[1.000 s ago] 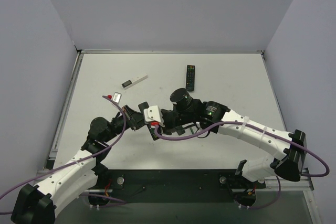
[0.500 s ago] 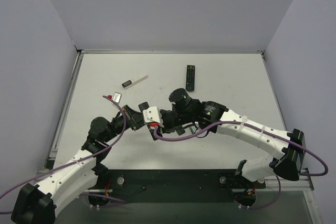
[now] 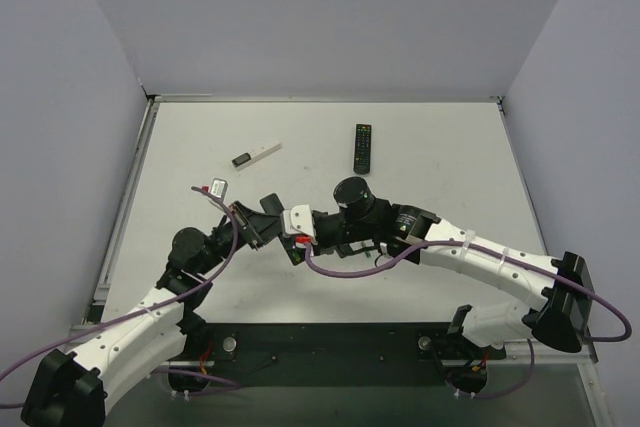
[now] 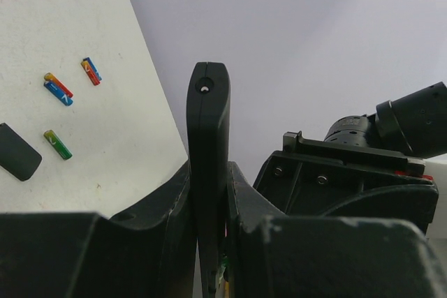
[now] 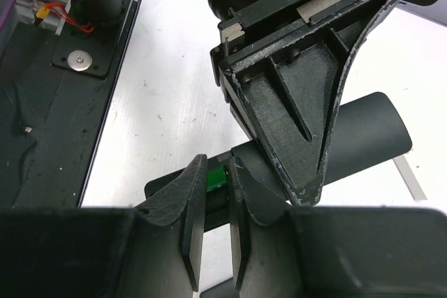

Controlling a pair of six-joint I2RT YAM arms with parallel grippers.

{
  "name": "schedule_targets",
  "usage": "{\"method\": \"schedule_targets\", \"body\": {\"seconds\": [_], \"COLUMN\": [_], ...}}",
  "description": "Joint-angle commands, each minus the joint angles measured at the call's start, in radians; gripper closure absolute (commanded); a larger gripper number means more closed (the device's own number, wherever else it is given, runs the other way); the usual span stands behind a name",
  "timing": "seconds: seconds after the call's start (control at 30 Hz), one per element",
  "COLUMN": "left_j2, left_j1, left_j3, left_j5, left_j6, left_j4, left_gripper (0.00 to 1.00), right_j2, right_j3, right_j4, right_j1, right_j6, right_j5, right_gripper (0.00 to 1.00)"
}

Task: Load the batteries into the remote control
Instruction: Load the battery into the remote control.

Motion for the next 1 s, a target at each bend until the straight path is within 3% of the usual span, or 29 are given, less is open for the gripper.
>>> {"method": "schedule_targets", "body": {"seconds": [0.0,0.53,0.7,0.97], "left_j2": [-0.049,-0.071,-0.066,-0.069], "left_j1": [0.002,0.002,0.002,0.002], "left_j3": [0.037,0.036,0.040,0.032], "left_j5": [-0.077,-0.086,-0.080,-0.083], "left_j6": [-0.071,-0.054,-0.048,-0.042], "left_j4": [0.213,0.248,0.250,0.251], "left_gripper": [1.00,1.00,1.00,1.00], "right_j2": [-0.032,-0.058,-0.041,-0.001], "right_j3": [-0.105,-0.302,-0.308,-0.359], "right_j4": [0.029,0.196,0.259,0.420], "right_j1": [0.003,0.011,0.022,0.072], "right_j6": [0.076,0.133,0.214,0.346], "right_j5": [0.017,0.106,0.030,-0.030], "right_gripper": [0.90,0.82,0.80,0.69]}}
